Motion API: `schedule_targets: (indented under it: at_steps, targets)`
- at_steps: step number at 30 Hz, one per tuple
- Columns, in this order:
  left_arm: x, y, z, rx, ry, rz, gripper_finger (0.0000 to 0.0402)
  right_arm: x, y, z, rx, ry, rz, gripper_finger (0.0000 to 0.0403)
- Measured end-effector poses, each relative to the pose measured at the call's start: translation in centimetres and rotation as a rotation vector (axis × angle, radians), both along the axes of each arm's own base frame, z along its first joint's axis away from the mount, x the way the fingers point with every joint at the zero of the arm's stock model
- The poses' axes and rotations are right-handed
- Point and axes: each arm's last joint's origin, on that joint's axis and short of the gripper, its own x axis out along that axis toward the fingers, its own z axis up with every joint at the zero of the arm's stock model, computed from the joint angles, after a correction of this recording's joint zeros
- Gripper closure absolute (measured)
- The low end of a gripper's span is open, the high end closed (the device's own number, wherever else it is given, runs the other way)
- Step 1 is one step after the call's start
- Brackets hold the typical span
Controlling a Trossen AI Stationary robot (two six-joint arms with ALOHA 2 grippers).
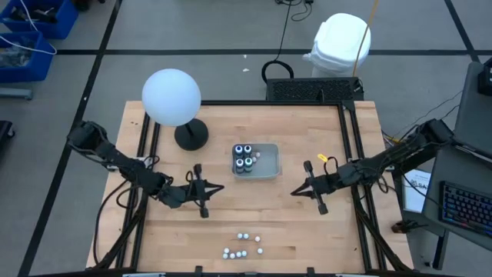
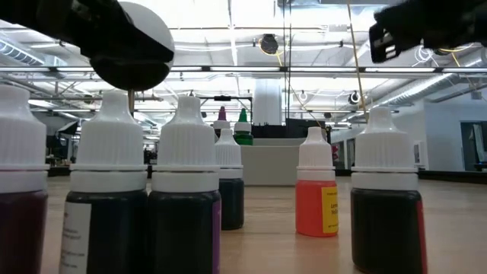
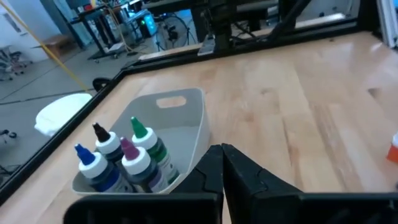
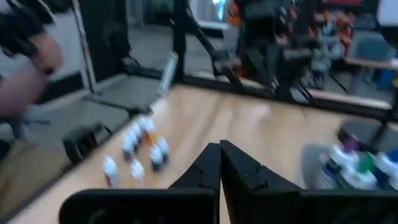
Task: Pick & Place food coloring
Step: Put the top small black food coloring bottle into the gray bin
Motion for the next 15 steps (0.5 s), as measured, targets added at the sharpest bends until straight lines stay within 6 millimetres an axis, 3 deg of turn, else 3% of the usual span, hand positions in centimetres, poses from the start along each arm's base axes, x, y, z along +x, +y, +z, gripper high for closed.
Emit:
schedule_targets:
  at_steps: [7, 15]
  targets:
    - [0.3, 0.3, 0.2, -0.066, -0.027, -0.006, 0.0375, 0.5, 2.4, 1.1, 0.053, -0.239, 0.164, 0.0389]
    - [0.6, 0.8, 0.3, -0.089, -0.035, -0.001, 0.0396, 0.4, 3.6, 2.6, 0.069, -0.444, 0.242, 0.0334]
